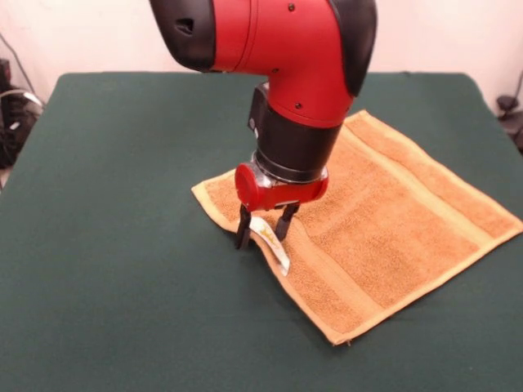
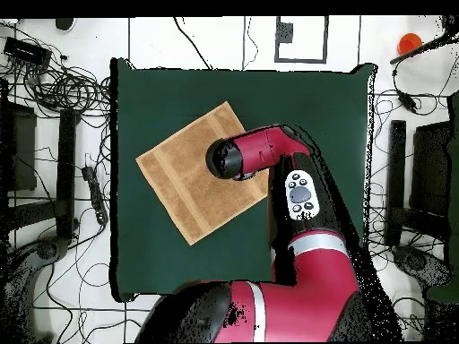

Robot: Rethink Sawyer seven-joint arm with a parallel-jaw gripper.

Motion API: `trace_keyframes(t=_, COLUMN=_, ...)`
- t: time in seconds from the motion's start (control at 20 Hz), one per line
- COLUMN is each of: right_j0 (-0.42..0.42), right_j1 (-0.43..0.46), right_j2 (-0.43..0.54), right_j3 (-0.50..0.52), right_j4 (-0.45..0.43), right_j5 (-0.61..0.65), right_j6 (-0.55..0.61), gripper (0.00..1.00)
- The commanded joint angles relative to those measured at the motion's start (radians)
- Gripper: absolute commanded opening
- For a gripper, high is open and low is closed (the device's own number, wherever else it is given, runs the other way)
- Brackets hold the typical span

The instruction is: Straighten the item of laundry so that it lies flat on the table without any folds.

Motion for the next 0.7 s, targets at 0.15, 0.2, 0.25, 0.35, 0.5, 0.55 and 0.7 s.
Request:
trace_keyframes(t=0.15, right_j0=0.017, right_j1=0.059, right_j2=0.038, right_j3=0.009, right_j4=-0.088, right_j5=0.018, right_j6=-0.163, gripper=1.00)
trace_keyframes(t=0.2, right_j0=0.018, right_j1=0.059, right_j2=0.038, right_j3=0.005, right_j4=-0.091, right_j5=0.020, right_j6=-0.169, gripper=1.00)
trace_keyframes(t=0.25, right_j0=0.017, right_j1=0.058, right_j2=0.038, right_j3=0.004, right_j4=-0.093, right_j5=0.020, right_j6=-0.173, gripper=1.00)
trace_keyframes(t=0.35, right_j0=0.016, right_j1=0.056, right_j2=0.039, right_j3=0.003, right_j4=-0.096, right_j5=0.023, right_j6=-0.180, gripper=1.00)
trace_keyframes(t=0.5, right_j0=0.017, right_j1=0.058, right_j2=0.041, right_j3=-0.010, right_j4=-0.105, right_j5=0.029, right_j6=-0.190, gripper=1.00)
trace_keyframes(t=0.55, right_j0=0.017, right_j1=0.059, right_j2=0.041, right_j3=-0.013, right_j4=-0.108, right_j5=0.029, right_j6=-0.193, gripper=1.00)
trace_keyframes(t=0.7, right_j0=0.011, right_j1=0.054, right_j2=0.043, right_j3=-0.015, right_j4=-0.117, right_j5=0.029, right_j6=-0.202, gripper=1.00)
